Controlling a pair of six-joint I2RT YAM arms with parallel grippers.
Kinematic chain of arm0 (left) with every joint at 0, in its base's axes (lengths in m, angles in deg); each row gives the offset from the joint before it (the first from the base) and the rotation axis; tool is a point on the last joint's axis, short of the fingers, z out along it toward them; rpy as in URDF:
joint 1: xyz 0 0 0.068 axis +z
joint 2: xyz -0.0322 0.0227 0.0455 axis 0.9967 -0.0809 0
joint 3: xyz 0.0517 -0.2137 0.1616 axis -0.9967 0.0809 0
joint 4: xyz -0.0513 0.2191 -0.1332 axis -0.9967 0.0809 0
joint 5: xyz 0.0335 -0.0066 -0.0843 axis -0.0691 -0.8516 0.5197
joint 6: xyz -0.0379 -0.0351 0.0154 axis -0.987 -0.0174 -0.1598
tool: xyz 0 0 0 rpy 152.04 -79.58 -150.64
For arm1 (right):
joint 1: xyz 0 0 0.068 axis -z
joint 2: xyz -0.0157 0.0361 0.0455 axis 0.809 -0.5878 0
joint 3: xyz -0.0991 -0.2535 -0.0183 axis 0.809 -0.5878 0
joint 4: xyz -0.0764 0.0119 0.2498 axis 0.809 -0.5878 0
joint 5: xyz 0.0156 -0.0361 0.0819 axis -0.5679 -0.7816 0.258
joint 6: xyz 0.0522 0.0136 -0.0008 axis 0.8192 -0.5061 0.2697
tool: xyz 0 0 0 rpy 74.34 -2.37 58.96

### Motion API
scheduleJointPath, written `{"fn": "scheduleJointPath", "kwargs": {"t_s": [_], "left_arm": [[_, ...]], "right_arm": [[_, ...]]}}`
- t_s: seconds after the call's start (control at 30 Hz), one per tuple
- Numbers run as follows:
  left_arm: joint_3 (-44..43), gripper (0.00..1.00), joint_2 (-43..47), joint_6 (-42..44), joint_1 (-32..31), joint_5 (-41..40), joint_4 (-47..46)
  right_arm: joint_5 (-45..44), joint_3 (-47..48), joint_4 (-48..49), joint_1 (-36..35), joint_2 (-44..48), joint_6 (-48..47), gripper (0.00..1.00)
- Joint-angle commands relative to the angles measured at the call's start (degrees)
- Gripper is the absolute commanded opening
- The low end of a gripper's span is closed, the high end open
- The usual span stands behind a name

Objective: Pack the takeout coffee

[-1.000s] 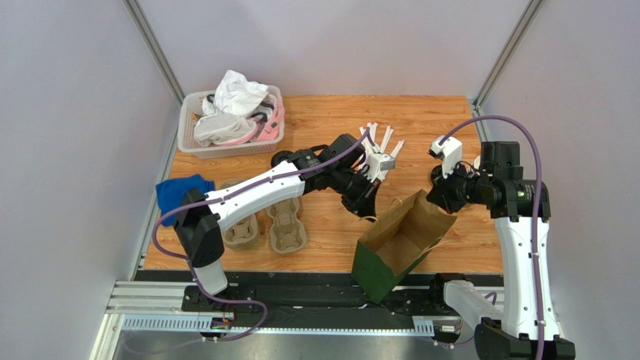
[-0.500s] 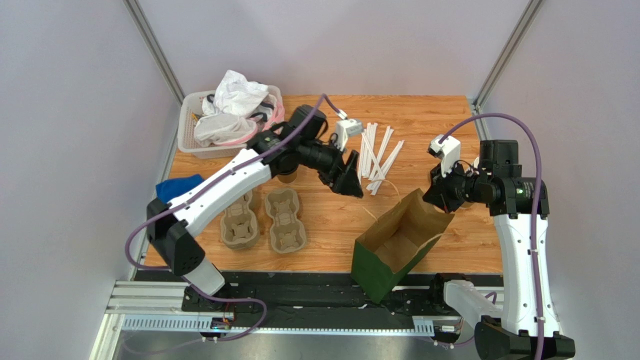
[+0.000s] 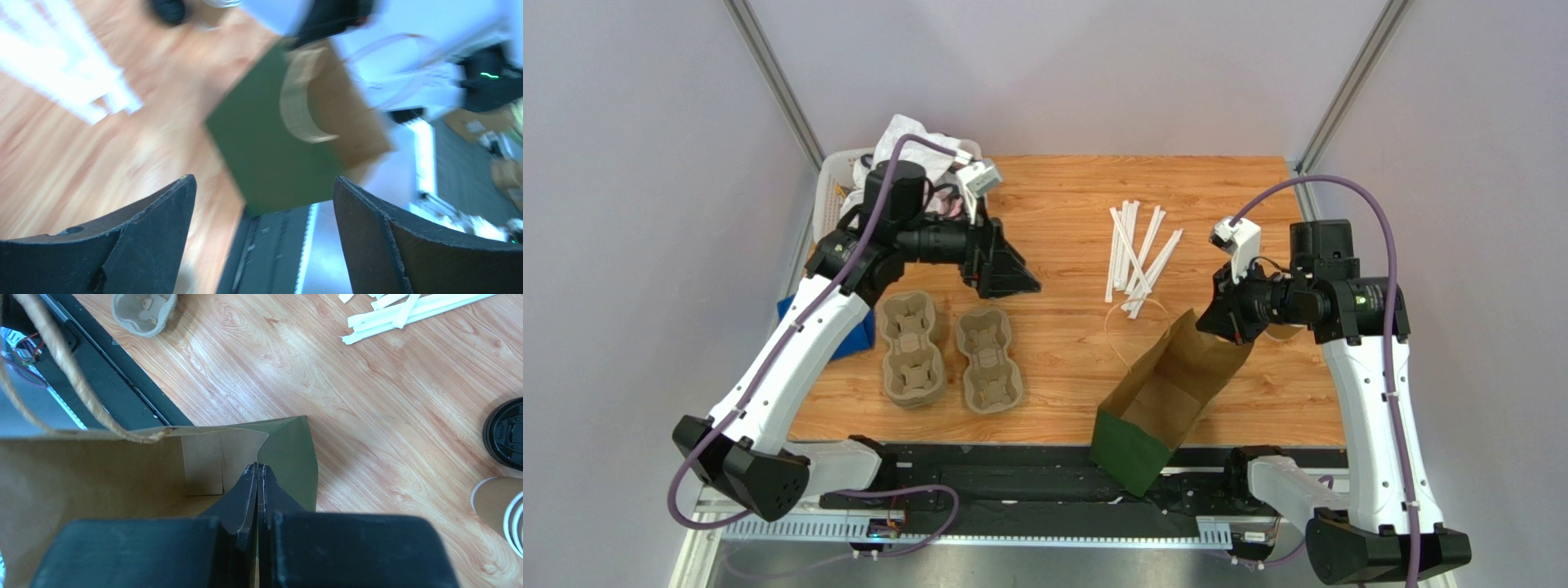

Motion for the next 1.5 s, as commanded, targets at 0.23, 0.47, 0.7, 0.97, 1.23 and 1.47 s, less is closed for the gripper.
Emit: {"fn": "scheduleJointPath", "kwargs": {"t_s": [0.23, 0.47, 0.7, 0.97, 1.23, 1.47], "left_arm": [[7.8, 0.87, -1.4, 38.1, 7.1, -22.8, 21.4], [13.7, 0.85, -7.1, 42.7, 9.9, -26.6, 15.9], [13.1, 0.81, -15.6, 52.3, 16.8, -17.2, 9.5], [10.0, 0.74, -23.8, 58.6, 18.2, -15.0, 10.4], [11.7, 0.69, -26.8, 56.6, 18.3, -17.0, 5.8], [12.8, 0.64, -28.5, 55.2, 18.3, -17.0, 4.5]], "right_arm": [[2.9, 2.7, -4.1, -1.1, -1.7, 0.5, 0.17], [2.5, 6.5, -6.0, -1.1, -3.2, 0.2, 0.45], [2.0, 7.8, -7.8, -1.1, -3.8, 0.1, 0.59], [1.0, 9.4, -9.5, -1.1, -4.9, 1.5, 0.69], [-2.4, 11.3, -10.6, -1.0, -5.6, 3.8, 0.82], [-1.8, 12.7, -11.9, -1.0, -5.4, 3.3, 0.86]]}}
